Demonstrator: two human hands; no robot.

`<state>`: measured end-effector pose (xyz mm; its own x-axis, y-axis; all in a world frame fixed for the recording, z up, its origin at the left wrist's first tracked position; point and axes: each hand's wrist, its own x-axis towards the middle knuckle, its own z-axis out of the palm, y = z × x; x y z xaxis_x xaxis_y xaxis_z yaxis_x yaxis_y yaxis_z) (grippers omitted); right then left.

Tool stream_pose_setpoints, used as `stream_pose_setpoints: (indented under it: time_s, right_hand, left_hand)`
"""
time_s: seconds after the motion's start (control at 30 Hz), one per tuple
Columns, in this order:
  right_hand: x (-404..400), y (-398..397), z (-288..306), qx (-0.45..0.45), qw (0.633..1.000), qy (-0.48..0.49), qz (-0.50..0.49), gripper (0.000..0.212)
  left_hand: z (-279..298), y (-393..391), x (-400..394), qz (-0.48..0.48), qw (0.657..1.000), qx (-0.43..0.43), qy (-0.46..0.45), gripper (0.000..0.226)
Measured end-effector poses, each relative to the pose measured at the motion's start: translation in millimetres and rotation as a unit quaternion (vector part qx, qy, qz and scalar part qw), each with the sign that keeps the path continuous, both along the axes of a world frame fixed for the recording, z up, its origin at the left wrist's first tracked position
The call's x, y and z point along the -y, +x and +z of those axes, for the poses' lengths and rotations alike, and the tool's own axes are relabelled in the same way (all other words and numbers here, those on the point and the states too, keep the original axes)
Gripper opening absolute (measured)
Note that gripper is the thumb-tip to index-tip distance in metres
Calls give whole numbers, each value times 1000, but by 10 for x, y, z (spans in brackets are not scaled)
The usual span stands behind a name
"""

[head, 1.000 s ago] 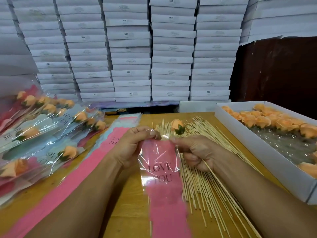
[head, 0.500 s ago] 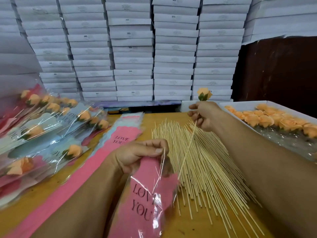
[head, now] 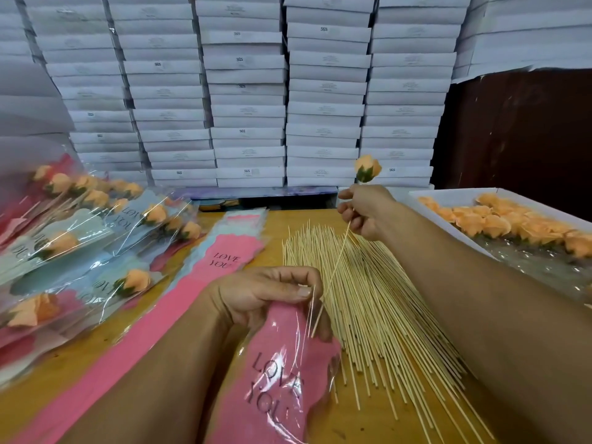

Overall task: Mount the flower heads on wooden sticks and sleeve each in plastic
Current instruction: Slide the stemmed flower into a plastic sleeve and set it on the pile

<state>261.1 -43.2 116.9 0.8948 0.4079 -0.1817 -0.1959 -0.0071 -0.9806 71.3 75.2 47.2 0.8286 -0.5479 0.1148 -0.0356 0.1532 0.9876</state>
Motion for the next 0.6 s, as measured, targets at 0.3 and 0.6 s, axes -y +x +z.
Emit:
stream_pose_setpoints:
  time_s: [0.3, 0.6]
  right_hand:
    - [165, -488, -187, -31, 991, 27, 126, 25]
    - [279, -792, -423, 67, 965, 14, 252, 23]
  left_hand:
    - [33, 42, 8, 173, 984, -40, 15, 16]
    - [55, 109, 12, 308, 947, -19, -84, 3]
